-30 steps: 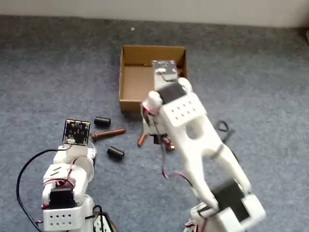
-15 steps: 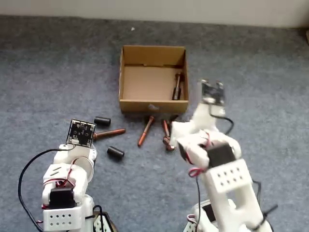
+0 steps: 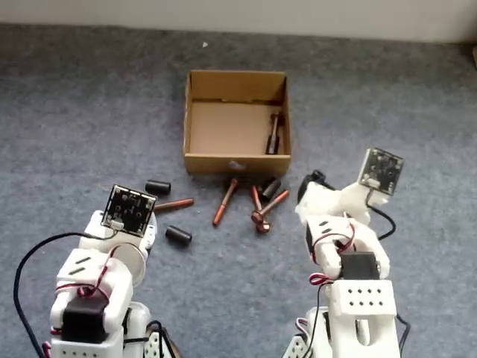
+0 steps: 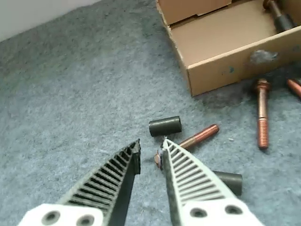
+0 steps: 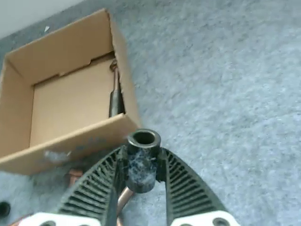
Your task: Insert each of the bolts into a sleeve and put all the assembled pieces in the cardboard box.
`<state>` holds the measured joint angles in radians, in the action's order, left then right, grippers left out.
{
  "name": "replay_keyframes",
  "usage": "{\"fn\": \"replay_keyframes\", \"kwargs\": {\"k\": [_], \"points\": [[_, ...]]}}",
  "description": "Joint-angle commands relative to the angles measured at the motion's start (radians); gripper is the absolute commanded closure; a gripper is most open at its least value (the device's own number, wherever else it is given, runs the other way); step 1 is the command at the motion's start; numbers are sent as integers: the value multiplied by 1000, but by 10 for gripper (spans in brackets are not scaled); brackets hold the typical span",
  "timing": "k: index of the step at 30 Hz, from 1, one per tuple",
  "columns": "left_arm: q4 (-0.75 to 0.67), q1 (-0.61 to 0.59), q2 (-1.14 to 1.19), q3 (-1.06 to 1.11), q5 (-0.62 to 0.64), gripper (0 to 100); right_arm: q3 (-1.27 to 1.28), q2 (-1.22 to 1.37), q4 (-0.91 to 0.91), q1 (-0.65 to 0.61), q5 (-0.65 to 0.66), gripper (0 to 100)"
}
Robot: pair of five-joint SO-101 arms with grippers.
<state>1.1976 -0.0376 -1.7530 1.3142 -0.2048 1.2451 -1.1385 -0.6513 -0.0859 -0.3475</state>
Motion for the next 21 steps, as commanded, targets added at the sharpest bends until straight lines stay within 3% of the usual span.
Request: {"fn": "replay_keyframes", "kwargs": {"k": [1, 10, 15, 21], "points": [[5, 104, 266, -191, -6, 888, -8, -24, 31, 41, 3, 993], [-2, 404, 1044, -544, 0, 874, -13, -27, 31, 145, 2, 993], [-2, 432, 1446, -789, 133, 790, -13, -27, 31, 151, 2, 993], [2, 430, 1825, -1075, 190, 790, -13, -27, 31, 153, 2, 993]]}}
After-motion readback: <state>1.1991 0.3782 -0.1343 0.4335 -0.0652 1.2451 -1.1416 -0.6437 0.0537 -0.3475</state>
